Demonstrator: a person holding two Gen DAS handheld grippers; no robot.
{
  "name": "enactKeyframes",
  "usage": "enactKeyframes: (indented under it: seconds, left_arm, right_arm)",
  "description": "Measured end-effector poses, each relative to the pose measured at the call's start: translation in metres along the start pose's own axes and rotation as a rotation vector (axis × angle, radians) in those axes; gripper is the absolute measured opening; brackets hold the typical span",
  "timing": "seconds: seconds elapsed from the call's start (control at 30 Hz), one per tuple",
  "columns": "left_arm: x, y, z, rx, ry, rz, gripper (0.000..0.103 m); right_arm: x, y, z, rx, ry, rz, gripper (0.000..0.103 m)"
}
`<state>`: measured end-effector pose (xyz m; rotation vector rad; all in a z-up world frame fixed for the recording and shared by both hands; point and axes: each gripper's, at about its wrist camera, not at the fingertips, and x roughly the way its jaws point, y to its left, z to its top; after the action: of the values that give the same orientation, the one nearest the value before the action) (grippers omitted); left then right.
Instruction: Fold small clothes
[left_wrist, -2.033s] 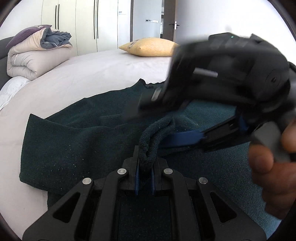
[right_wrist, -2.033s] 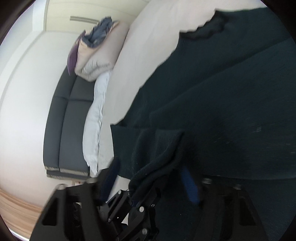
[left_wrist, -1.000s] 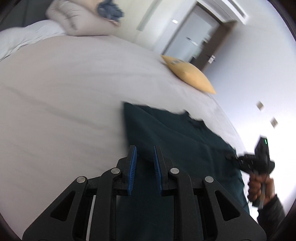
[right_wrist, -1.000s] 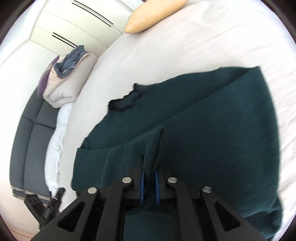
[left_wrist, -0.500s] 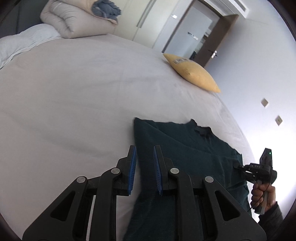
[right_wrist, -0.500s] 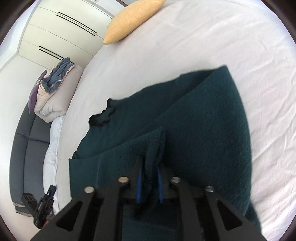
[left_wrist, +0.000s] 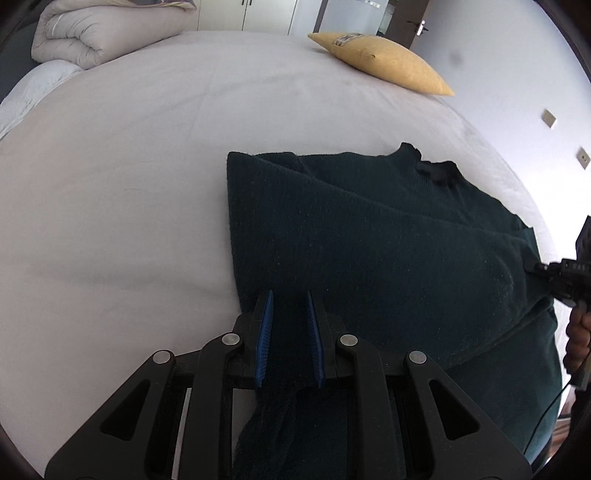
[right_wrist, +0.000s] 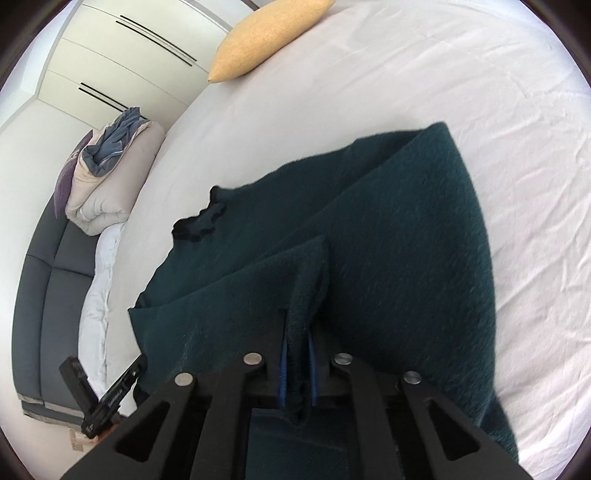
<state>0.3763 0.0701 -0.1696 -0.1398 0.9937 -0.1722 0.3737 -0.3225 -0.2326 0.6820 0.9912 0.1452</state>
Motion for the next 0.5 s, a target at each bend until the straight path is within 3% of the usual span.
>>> enactKeyframes:
  seconds: [0.23,0.5]
  left_arm:
    - [-0.002,-0.005,-0.004,0.012,0.005,0.023,0.018]
    - [-0.009,-0.007,-0.015,0.033,-0.001,0.023,0.018]
  right_arm:
    - [0.000,0.008,0.009,-0.054,-0.023,-0.069,0.009]
    - [0.004,-0.003,0.002,-0.095,-0.032,-0.048,0.008]
